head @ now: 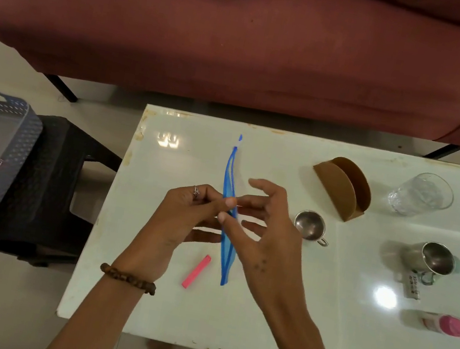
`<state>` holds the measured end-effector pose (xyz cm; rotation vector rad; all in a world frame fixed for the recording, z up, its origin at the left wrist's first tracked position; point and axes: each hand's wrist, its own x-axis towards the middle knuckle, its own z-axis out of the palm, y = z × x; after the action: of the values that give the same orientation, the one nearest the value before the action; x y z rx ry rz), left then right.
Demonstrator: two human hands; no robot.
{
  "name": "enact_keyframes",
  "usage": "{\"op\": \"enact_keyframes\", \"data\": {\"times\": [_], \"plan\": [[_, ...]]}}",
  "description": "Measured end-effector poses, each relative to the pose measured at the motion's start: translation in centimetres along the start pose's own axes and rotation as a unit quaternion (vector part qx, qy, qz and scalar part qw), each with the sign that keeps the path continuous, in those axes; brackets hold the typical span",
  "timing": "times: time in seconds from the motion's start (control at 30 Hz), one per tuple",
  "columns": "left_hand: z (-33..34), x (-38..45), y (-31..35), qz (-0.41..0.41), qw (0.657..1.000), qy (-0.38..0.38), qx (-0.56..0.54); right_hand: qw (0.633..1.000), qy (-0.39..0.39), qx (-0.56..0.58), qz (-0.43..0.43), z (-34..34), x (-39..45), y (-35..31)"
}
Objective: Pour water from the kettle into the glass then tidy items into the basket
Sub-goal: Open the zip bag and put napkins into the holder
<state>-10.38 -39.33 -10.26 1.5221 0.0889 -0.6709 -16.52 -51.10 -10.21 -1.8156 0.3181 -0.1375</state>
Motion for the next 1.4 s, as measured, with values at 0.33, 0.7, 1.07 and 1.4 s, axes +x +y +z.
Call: {"op": "enact_keyframes", "data": {"times": [0.33,0.7,1.07,1.4], "plan": [[-0.8,0.3,-1.0,0.028,0.994,0.095,0.037,0.973,0.026,-0.228,-0.012,-3.0,0.8,2.0],[-0.8,0.9,-6.0,0.030,0.979,0.183,-0.081,0.982,-0.119,-0.079,0.124,-2.2,1.8,4.0],[-0.5,3.8,-11.9,-0.299,0.937,-0.050,-0.173,0.917,-0.056,0.283,0.275,-5.3,1.3,7.0],[-1.6,4.6,-11.1,-0.179,0.965,-0.083,-0.175,0.930,-0.004,0.234,0.282,-7.5,-0.1,9.6]]}}
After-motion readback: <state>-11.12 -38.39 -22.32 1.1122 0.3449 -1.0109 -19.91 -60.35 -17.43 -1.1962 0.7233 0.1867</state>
